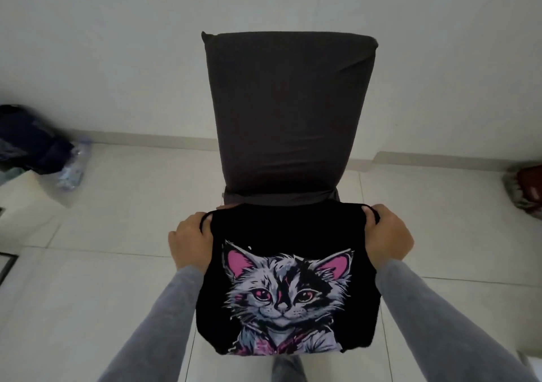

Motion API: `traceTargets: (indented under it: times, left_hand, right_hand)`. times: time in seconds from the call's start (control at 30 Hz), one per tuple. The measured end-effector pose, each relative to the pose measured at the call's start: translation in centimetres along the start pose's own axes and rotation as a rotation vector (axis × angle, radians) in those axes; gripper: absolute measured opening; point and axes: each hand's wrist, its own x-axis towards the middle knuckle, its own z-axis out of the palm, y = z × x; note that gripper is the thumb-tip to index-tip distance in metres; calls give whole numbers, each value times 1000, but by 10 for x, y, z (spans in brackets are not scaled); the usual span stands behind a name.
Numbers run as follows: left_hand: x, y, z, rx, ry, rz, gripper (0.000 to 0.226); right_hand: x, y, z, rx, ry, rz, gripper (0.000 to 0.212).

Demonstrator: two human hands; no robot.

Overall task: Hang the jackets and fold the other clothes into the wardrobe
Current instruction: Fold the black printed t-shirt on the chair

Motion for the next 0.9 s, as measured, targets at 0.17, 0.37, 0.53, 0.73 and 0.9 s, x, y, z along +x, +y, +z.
traceTargets:
  times: [0.17,0.37,0.53,0.73,0.9]
  left_hand:
    - [64,0,63,94,-48,-40,21]
    - [118,-6,132,139,-99,-96,22]
    - [145,-23,188,206,-171,-96,25]
    - [150,-35,230,222,-192,-178,24]
    - [142,-34,256,185,-194,-281,22]
  right_hand:
    - [62,-15,68,-59,-49,-5,30]
    - [120,-21,134,-99,-132,-51,32]
    - [149,-12,188,-174,-203,-96,32]
    - [162,3,236,-180,-221,-85,28]
    - [164,14,267,-175,-198,-33,29]
